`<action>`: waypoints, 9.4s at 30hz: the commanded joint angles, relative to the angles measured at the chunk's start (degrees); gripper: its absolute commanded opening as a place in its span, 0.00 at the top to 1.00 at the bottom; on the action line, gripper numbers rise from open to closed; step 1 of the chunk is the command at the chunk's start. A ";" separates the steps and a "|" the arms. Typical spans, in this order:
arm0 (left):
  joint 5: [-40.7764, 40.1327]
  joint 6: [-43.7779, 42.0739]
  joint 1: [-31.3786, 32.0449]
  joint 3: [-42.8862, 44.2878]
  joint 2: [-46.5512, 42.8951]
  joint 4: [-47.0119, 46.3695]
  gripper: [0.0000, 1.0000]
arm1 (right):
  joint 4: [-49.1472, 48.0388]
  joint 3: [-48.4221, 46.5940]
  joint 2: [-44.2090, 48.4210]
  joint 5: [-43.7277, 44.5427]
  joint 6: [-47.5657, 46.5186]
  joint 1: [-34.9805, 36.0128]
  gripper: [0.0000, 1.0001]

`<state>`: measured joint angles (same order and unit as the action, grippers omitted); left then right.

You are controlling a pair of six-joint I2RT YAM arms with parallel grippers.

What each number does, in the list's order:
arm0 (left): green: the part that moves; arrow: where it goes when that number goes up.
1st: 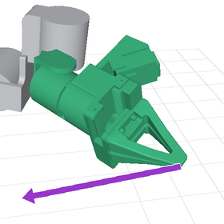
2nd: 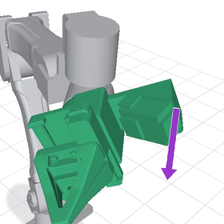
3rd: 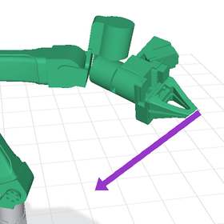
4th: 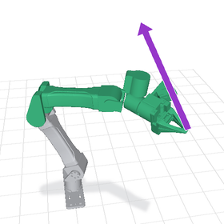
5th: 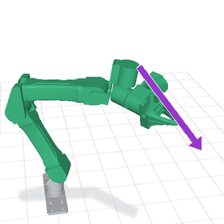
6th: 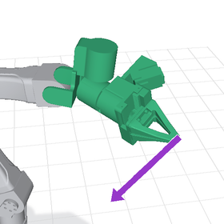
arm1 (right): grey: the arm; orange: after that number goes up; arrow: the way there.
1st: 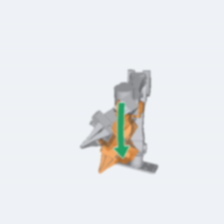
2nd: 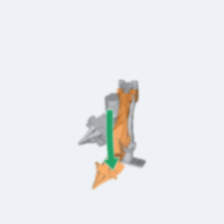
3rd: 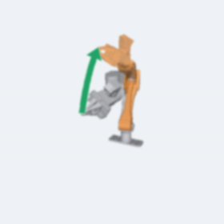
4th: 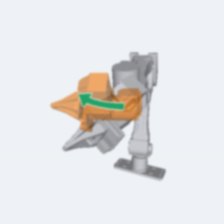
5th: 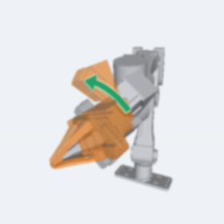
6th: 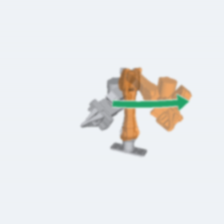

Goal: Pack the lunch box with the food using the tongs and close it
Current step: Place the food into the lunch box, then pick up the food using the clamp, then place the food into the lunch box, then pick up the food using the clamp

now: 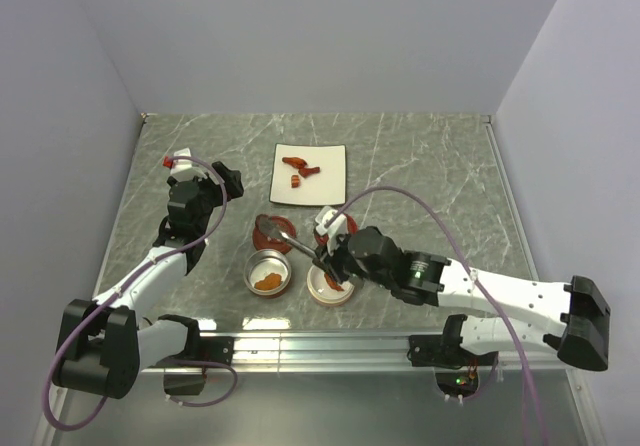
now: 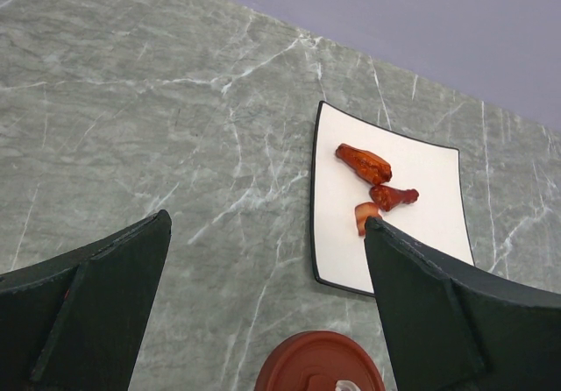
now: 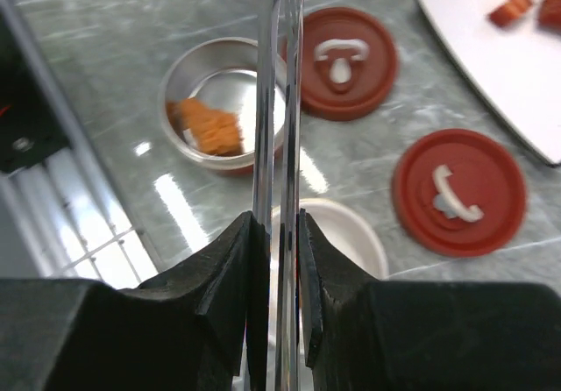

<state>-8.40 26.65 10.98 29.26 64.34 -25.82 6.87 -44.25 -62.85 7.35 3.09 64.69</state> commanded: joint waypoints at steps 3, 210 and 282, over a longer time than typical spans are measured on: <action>0.49 -0.11 0.18 0.19 -1.93 -2.13 0.01 | 0.33 1.27 2.47 1.87 4.02 5.18 0.77; -1.35 -0.11 0.18 -0.16 -1.32 -3.27 0.01 | -2.74 -15.42 -20.28 2.93 -9.59 -17.22 0.49; -1.97 0.06 0.27 -1.22 -2.29 -3.53 0.00 | 1.65 -22.46 -35.76 -6.13 -9.95 -27.77 0.55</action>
<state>-10.35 26.65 10.98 28.29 63.20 -26.76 8.54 -63.96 -98.70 -0.03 -6.92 36.25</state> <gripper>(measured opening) 0.995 0.474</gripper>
